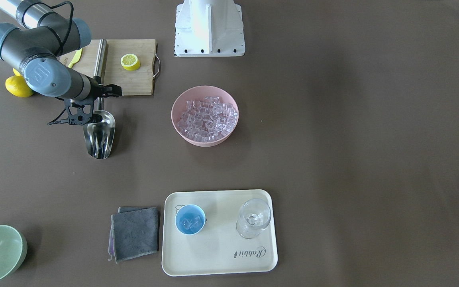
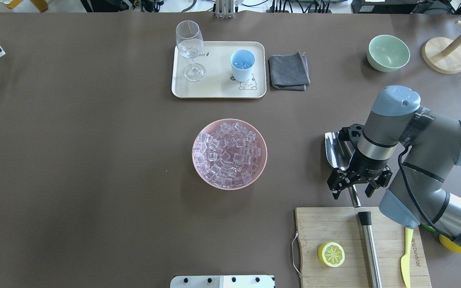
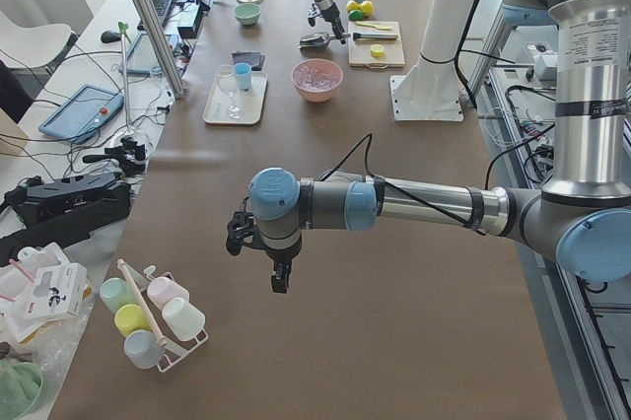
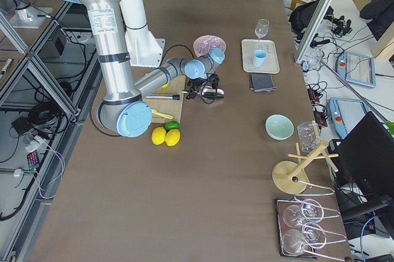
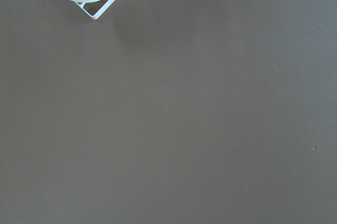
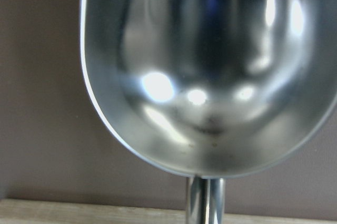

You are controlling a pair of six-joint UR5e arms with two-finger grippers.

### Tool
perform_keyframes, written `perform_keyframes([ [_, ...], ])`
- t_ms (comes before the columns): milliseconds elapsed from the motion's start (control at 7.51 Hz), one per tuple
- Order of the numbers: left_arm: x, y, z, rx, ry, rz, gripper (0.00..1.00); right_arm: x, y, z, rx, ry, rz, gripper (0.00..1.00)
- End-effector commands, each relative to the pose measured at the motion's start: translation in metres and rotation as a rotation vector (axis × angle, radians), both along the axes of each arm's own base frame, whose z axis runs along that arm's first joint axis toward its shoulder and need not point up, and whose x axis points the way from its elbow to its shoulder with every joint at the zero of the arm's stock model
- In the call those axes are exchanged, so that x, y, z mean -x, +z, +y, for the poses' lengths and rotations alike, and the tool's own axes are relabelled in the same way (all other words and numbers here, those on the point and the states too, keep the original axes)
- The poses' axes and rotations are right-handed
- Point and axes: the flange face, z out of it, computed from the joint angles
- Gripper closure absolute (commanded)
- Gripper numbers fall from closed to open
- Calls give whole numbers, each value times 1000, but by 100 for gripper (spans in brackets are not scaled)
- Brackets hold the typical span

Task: Put ice in cup with scoop
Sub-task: 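Lower the scoop onto the table and open the right gripper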

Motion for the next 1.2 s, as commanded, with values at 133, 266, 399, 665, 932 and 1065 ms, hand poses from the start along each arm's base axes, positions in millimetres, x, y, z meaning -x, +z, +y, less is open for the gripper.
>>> perform_keyframes([
  [133,0,1,0,2,1,0,2,-36,-34,-14,-47,61,-54,2],
  [266,0,2,0,3,1,0,2,-58,-39,-28,-58,107,-59,2],
  [399,0,2,0,3,1,-1,2,-80,-40,-37,-113,151,-38,2],
  [665,0,2,0,3,1,-1,2,-141,-9,-53,-222,191,18,2],
  [932,0,2,-1,3,1,-1,2,-221,59,-53,-288,193,127,1],
  [1065,-1,2,-1,3,2,-1,2,-264,86,-54,-330,169,147,1],
])
